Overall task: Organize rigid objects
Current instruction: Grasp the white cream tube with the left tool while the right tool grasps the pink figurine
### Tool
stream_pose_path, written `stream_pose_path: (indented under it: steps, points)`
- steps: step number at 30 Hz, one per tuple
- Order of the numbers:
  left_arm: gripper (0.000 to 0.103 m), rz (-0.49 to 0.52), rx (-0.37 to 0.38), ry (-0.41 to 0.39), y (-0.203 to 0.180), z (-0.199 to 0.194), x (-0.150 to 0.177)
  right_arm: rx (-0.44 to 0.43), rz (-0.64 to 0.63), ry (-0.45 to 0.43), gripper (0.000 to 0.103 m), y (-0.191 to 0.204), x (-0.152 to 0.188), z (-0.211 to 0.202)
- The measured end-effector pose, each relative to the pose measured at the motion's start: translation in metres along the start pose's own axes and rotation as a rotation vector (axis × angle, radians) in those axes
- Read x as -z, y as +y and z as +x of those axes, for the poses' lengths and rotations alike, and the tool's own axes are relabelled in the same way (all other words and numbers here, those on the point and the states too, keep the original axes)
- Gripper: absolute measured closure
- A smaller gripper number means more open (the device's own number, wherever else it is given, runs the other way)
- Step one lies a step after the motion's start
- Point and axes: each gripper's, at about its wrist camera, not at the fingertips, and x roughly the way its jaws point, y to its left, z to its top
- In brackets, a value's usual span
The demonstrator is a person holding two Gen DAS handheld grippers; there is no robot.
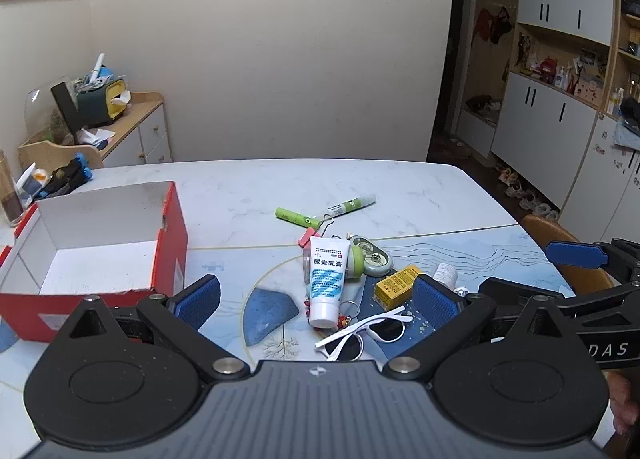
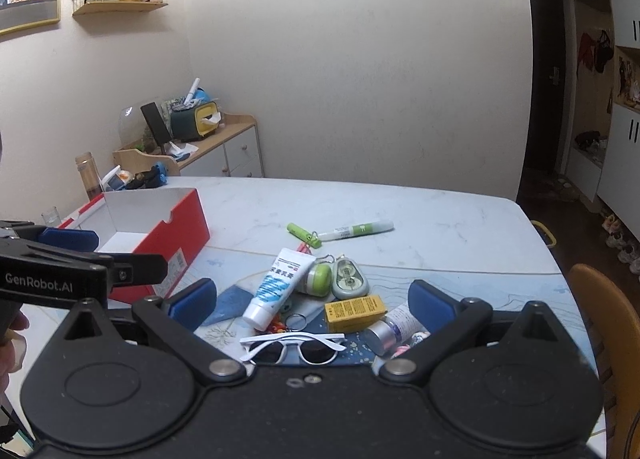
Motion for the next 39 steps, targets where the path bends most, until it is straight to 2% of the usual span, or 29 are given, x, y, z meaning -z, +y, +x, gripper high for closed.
stream_pose_path:
  steps: [9,15,22,27,30,39]
  points:
    - [0.000,-0.006,0.073,0.040,0.008,0.042,-0.008,0.046,0.008,0.055,0.003,-0.015,0.003,0.031]
    - [0.000,0.015,0.096,0.074,0.007,0.078,-0.014,0.070,-0.002,0.114,0.007,-0.035,0.007,0.058]
    - [0.000,0.052,0.131,0.138,0.001,0.123,-0.007,0.054,-0.034,0.190,0.009,-0.052,0.021,0.079]
    - [0.000,0.095,0.117,0.202,-0.004,0.157,0.007,0.052,-0.064,0.271,0.012,-0.059,0.036,0.097]
    - [0.000,0.094,0.082,0.236,-0.001,0.175,0.011,0.069,-0.061,0.300,0.015,-0.064,0.041,0.109]
    - [0.001,0.127,0.046,0.279,-0.003,0.201,0.018,0.105,0.006,0.371,0.024,-0.082,0.048,0.140]
